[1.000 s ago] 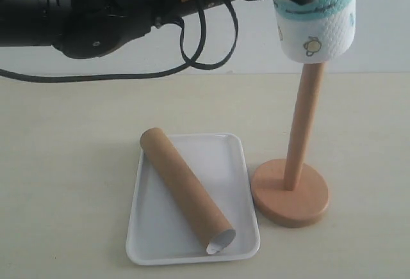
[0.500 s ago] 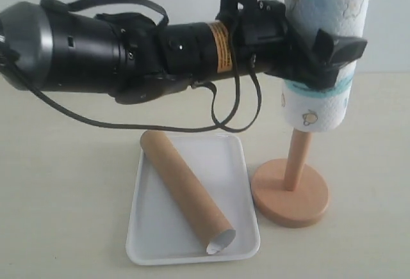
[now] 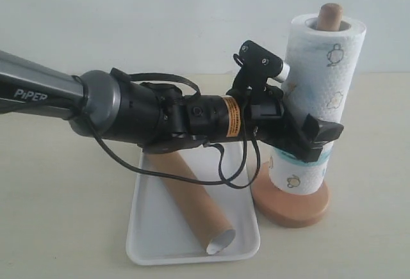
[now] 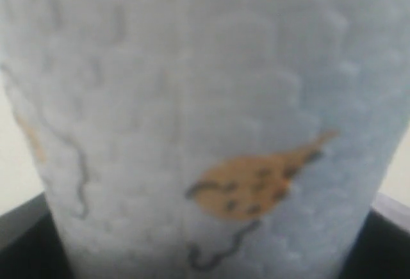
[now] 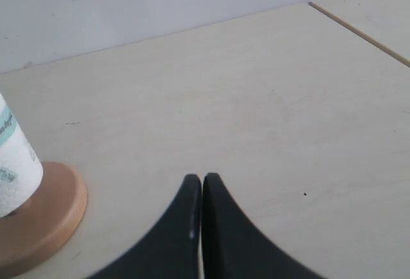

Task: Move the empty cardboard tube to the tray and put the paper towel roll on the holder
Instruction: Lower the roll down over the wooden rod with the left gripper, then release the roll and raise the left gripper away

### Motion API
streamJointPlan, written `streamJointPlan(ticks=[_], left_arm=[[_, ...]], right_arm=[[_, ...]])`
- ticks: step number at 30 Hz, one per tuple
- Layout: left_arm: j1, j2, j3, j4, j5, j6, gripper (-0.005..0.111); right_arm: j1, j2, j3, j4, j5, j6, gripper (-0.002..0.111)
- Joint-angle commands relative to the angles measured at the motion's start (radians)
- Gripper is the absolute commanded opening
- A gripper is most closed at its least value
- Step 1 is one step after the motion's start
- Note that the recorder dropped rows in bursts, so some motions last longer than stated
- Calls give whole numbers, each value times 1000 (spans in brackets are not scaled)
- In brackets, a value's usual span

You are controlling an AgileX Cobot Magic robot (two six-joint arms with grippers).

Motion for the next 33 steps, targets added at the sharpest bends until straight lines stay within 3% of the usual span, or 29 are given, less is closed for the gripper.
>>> streamJointPlan(ticks=[1,14,17,22,23,25,33], left_arm=[[-9,22,-4,-7,-66,16,4],[-9,56,-4,-18,-61,39,6],[-9,56,-4,-18,-61,37,20],[-9,56,-4,-18,-61,37,59],[-9,56,-4,-13,-43,-33,70],[-9,56,-4,-1,-33,-54,80],[-9,54,-4,16,20,-74,81]], right_arm=[[1,-4,-1,-3,-5,2,0],[1,-4,-1,-3,-5,2,0],[1,-4,-1,-3,-5,2,0],[1,-4,-1,-3,-5,2,0],[1,-4,-1,-3,-5,2,0],[1,-4,-1,-3,-5,2,0],[1,-4,-1,-3,-5,2,0]])
